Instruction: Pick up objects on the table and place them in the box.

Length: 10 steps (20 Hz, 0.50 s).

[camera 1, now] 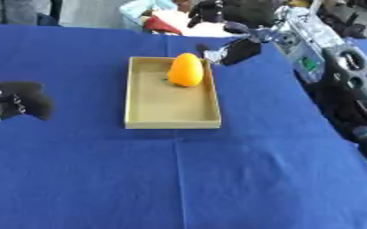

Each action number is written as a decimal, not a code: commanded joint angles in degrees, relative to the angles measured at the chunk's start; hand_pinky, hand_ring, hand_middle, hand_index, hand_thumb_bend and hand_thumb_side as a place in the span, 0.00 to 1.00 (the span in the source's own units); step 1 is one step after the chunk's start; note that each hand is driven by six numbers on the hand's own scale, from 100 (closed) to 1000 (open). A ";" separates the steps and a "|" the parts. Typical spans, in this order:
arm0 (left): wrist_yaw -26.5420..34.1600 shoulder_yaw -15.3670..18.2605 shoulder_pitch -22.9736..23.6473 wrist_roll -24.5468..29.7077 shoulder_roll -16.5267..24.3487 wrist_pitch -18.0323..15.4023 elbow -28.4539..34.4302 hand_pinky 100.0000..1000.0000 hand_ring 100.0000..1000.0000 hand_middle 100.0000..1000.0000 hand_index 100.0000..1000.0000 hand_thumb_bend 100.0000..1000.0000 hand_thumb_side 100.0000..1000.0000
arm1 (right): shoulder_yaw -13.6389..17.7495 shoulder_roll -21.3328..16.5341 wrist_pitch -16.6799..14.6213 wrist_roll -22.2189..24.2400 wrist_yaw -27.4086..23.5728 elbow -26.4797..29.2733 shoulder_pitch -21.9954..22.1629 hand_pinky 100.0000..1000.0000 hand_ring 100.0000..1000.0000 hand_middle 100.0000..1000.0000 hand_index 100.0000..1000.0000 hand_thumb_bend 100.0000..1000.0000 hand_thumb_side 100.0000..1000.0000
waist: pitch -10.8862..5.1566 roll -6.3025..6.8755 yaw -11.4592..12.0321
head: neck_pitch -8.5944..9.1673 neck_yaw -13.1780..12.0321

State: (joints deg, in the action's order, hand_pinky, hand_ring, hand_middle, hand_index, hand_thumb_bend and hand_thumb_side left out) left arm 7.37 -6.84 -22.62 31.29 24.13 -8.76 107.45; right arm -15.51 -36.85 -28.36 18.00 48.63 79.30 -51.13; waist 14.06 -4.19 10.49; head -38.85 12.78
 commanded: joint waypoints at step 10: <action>-1.48 1.98 1.01 -1.41 0.94 0.05 0.27 0.67 0.70 0.65 0.87 0.00 0.97 | 7.40 -10.10 7.96 -3.92 -12.93 21.30 15.08 0.85 0.80 0.80 0.90 0.00 0.29 | -0.72 1.12 -3.59 | -0.90 -3.70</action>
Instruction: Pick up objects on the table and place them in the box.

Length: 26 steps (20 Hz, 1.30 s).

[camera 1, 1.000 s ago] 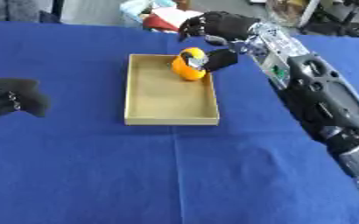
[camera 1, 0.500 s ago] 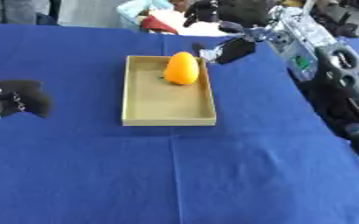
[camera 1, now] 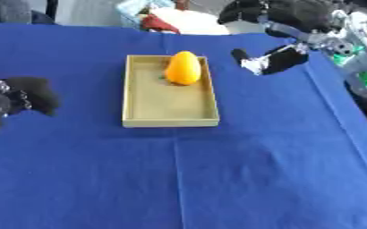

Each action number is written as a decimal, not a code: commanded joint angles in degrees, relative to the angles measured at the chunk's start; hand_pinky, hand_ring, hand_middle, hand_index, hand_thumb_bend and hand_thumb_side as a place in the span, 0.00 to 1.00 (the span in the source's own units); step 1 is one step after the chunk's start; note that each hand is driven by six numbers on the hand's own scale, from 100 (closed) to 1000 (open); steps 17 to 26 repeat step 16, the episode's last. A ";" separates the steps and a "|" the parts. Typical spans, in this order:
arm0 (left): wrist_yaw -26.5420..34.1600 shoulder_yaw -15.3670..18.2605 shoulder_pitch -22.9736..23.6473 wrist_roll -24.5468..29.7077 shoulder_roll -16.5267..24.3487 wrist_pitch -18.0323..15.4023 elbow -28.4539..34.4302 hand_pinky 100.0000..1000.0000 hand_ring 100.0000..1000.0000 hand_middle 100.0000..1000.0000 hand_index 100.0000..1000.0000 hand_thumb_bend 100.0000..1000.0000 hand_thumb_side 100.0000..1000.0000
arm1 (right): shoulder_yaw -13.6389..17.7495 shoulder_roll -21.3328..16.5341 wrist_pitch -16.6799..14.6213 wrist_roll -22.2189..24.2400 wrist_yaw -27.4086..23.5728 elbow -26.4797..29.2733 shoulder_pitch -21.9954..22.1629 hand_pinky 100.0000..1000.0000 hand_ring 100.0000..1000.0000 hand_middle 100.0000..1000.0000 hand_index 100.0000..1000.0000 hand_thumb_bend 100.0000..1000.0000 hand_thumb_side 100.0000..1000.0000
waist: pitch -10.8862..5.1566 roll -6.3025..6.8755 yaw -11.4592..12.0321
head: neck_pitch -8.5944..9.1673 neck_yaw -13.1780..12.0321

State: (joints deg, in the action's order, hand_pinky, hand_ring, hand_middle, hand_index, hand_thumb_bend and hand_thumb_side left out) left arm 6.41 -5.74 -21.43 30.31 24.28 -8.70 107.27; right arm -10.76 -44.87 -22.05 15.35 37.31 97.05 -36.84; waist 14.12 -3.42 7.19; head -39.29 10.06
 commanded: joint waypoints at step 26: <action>-3.05 2.09 2.50 -1.51 -0.15 -0.10 -0.60 0.67 0.70 0.65 0.87 0.00 1.00 | 12.03 8.39 6.90 -10.07 -0.27 8.95 17.22 0.79 0.75 0.73 0.86 0.00 0.27 | -0.71 1.50 -4.33 | -2.91 -8.20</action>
